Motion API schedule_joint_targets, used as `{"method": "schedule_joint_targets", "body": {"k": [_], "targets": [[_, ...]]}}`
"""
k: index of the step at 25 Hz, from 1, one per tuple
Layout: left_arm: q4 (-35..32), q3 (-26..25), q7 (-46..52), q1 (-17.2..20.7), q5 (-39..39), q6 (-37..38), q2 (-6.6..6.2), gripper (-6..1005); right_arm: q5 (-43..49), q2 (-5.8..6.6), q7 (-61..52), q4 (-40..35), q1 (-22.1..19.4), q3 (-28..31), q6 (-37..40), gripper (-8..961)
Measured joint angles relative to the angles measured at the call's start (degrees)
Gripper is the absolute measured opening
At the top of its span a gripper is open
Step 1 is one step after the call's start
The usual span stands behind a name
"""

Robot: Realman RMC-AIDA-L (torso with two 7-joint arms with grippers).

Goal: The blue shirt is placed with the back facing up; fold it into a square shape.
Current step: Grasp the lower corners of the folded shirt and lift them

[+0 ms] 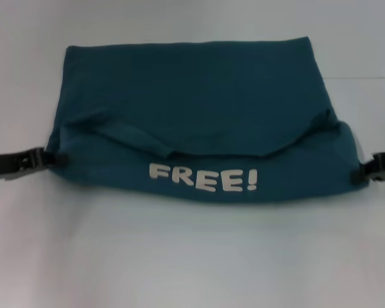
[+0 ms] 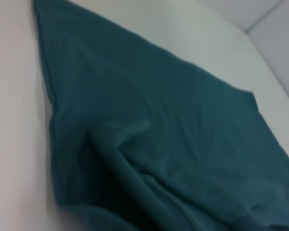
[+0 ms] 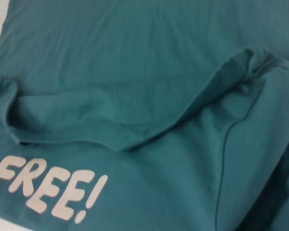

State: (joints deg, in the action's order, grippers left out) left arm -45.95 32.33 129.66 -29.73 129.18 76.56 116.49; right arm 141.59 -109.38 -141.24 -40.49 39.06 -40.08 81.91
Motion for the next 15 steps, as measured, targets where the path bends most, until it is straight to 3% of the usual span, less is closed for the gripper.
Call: {"method": "schedule_joint_targets", "body": {"k": [9,15], "targets": [[-6.80,-0.52,2.14,3.46,7.76,15.52,-0.02,35,0.16,1.42,0.36,-2.03,-4.05,2.97,11.68,43],[-8.43,-0.51,2.08,4.68,10.20,22.54,0.40,34,0.42,0.10,0.48,-2.02,-5.86,2.52,16.62,44]]}}
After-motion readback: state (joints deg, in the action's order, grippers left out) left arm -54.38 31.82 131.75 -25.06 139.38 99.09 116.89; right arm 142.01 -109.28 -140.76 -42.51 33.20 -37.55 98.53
